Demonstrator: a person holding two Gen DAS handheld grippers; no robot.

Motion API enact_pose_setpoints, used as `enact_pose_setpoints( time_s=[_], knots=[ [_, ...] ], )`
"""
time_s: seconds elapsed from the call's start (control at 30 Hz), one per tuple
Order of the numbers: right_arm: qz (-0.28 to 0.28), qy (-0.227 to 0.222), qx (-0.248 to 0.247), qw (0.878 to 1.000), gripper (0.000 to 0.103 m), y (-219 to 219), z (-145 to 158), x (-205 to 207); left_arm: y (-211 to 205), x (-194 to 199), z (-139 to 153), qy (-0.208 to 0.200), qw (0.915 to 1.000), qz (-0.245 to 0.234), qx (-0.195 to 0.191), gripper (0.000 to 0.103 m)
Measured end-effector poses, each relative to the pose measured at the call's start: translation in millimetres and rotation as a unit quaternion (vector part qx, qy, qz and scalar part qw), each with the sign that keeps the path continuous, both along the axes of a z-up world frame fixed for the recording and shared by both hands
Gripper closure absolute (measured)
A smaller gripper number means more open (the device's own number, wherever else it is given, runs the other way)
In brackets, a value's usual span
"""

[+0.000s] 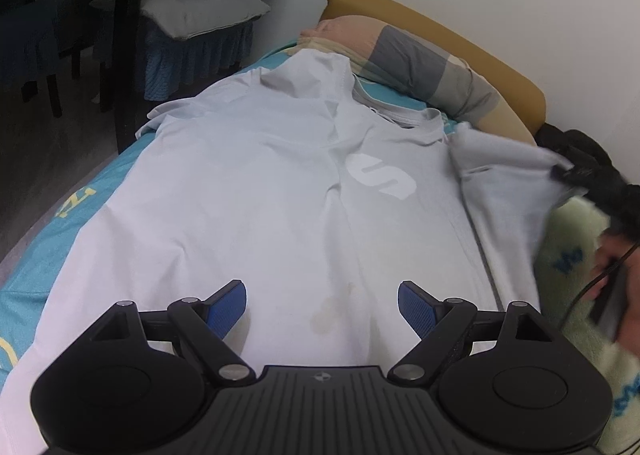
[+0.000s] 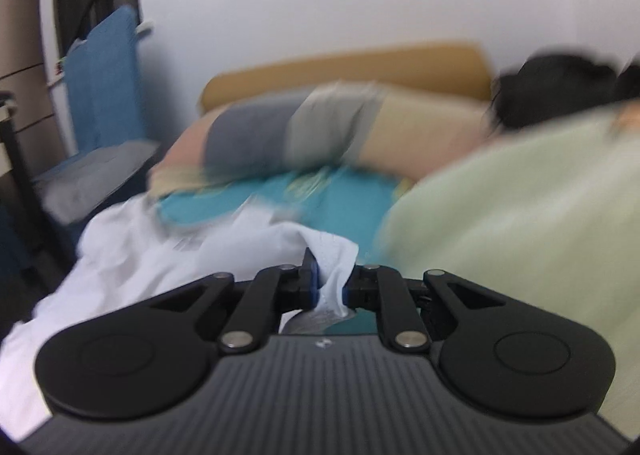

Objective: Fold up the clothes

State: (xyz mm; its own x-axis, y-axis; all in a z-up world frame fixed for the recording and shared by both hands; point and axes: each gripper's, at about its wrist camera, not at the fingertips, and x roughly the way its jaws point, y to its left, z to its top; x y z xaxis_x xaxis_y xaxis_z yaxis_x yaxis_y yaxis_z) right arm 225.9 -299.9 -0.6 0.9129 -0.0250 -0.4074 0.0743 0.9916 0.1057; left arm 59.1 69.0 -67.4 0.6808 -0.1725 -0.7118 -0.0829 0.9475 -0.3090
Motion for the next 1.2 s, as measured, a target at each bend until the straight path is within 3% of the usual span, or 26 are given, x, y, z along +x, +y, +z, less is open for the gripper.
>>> enact_pose_setpoints(
  time_s=[0.03,0.17,0.23,0.3,0.33,0.4,0.6,0.87,1.13,1.17,1.2],
  knots=[
    [-0.017,-0.011,-0.011,1.000,0.090,-13,11,-1,-1,-1,0,0.000,1.0000,-0.001,0.001,0.018],
    [-0.089,0.009,0.017,0.996,0.088,-76,19,-6,-1,-1,-2,0.005,1.0000,-0.002,0.000,0.018],
    [-0.097,0.009,0.073,0.993,0.081,-95,14,-18,1,-1,-3,0.009,1.0000,-0.001,-0.002,0.018],
    [-0.087,-0.006,0.128,0.988,0.060,-104,5,-35,2,-1,-4,0.013,0.9999,0.000,-0.004,0.018],
    [-0.081,-0.013,0.155,0.984,0.054,-108,1,-43,2,-1,-4,0.015,0.9999,0.001,-0.006,0.018],
    [-0.061,-0.035,0.163,0.984,0.035,-100,-6,-61,3,-2,-5,0.018,0.9998,0.000,-0.009,0.018],
    [-0.030,-0.031,0.163,0.986,0.024,-72,-32,-82,4,-2,-5,0.026,0.9995,0.002,-0.017,0.018],
    [-0.014,-0.017,0.106,0.994,0.022,-51,-54,-38,2,1,-7,0.030,0.9994,0.003,-0.018,0.018],
    [-0.030,-0.037,0.076,0.996,0.023,-49,-44,34,-4,7,-11,0.031,0.9994,-0.002,-0.014,0.018],
    [-0.030,-0.028,0.070,0.997,0.034,-48,-42,42,-4,9,-10,0.031,0.9994,-0.001,-0.014,0.018],
    [-0.033,-0.013,0.065,0.997,0.059,-46,-40,50,-4,10,-8,0.028,0.9995,0.001,-0.014,0.018]
  ],
)
